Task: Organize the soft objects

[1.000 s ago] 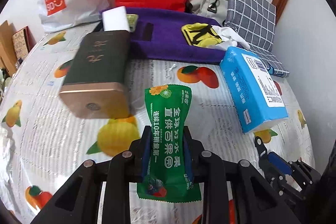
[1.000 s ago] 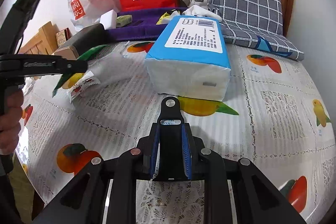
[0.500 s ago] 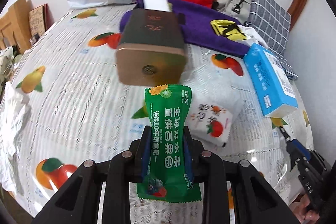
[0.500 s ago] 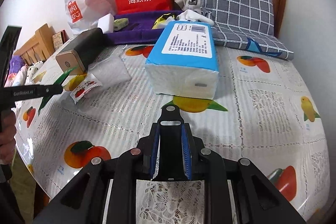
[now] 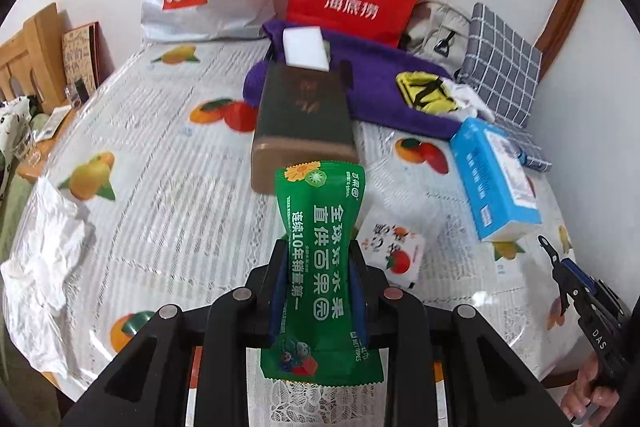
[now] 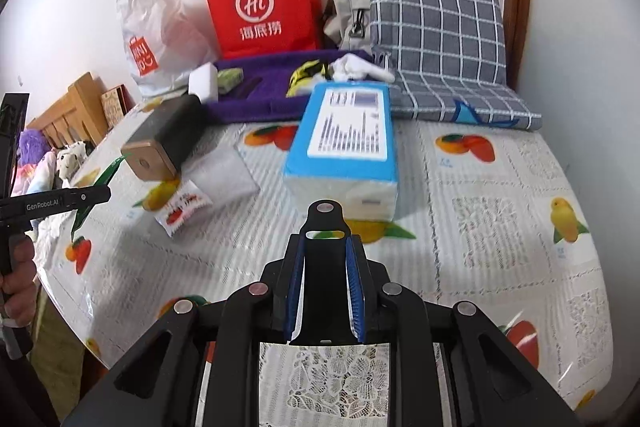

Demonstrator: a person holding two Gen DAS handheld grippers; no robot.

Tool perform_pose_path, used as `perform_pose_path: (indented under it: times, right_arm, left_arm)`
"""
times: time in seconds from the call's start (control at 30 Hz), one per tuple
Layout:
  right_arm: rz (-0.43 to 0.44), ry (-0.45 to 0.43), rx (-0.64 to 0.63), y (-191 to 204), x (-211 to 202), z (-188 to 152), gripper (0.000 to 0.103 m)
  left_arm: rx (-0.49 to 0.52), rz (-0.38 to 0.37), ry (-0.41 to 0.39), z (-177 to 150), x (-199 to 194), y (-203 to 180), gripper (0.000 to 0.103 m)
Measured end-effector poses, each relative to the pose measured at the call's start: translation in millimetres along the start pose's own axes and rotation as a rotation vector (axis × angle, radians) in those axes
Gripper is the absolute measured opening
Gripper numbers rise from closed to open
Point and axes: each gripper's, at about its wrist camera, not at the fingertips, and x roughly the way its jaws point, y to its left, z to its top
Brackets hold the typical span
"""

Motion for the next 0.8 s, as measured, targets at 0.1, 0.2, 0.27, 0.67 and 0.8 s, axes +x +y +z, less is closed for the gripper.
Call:
perform_pose_path:
  times: [0.1, 0.2, 0.27, 0.67, 0.8]
  right_arm:
    - [-0.002, -0.013, -0.003, 1.8, -5.5, 9.2, 0.022]
    - [-0.006, -0.025, -0.006, 3.4, -9.1, 19.3, 0.022]
    - [-0.006, -0.032, -0.006, 3.8, -11.0, 25.8, 0.022]
    - [0.023, -0.069, -0.002, 8.6, -9.7, 69.2, 0.022]
    - [0.025, -0.086, -0.009, 10.6, -7.4, 84.3, 0.022]
  left_arm:
    - [-0.003, -0.007, -0.018, 7.9, -8.0, -0.2, 0.026]
    - [-0.005, -0.013, -0.036, 17.0, -16.1, 1.5, 0.026]
    - [-0.006, -0.010, -0.046, 22.6, -19.5, 1.3, 0.026]
    - [0.003, -0.012, -0.104, 63.8, -32.7, -3.4, 0.026]
    - [0.012, -0.019, -0.111, 76.2, -30.6, -7.4, 0.026]
